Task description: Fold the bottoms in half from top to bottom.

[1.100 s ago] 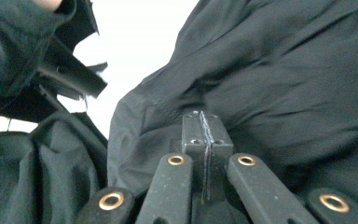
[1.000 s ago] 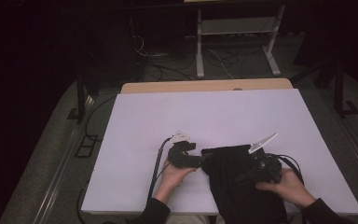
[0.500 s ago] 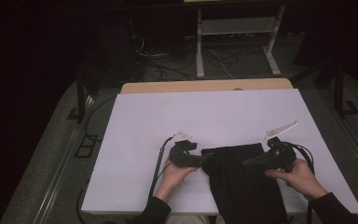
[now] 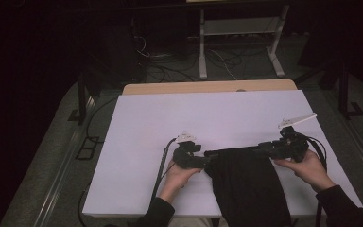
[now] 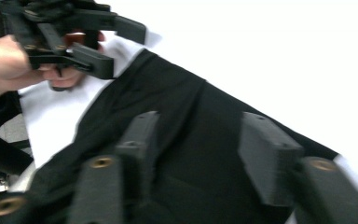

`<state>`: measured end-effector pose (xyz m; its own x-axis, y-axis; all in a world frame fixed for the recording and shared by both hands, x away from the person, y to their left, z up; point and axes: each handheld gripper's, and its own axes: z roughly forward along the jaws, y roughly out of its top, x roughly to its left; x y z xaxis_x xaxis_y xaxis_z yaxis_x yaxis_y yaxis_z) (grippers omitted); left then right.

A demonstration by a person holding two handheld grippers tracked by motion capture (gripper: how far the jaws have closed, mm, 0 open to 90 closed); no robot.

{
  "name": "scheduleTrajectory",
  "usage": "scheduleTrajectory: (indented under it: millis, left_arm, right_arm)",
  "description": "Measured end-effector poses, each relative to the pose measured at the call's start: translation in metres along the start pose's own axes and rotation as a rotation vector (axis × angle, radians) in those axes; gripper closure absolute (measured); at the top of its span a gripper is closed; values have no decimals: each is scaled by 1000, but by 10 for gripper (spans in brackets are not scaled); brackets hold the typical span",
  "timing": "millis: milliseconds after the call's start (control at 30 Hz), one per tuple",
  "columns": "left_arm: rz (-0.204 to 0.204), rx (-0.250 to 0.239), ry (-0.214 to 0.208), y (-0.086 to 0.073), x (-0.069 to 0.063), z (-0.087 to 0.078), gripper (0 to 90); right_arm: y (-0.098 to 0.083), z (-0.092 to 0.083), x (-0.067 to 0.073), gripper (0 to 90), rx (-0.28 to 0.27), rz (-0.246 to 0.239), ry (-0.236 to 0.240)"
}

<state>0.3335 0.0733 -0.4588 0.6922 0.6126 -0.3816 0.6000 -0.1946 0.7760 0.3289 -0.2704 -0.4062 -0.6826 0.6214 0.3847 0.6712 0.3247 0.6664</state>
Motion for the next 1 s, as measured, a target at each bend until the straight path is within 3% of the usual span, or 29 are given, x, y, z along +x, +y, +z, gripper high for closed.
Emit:
scheduleTrajectory:
  millis: [200, 367, 533, 800, 1000]
  left_arm:
    - [-19, 10, -16, -1, 1, 4, 137]
    - [-34, 14, -25, -2, 3, 8, 142]
    - [-55, 11, -42, -3, 4, 11, 155]
    - [-40, 35, -70, -2, 0, 15, 207]
    - [-12, 63, -84, -3, -3, 18, 304]
  right_arm:
    - [-4, 3, -21, 280, 0, 23, -55]
    - [-8, 2, -35, 226, -22, 31, -49]
    - [-10, 6, -46, 220, -23, 34, -47]
    - [-13, 14, -58, 252, 10, 59, -42]
    - [-14, 20, -62, 319, 27, 69, -29]
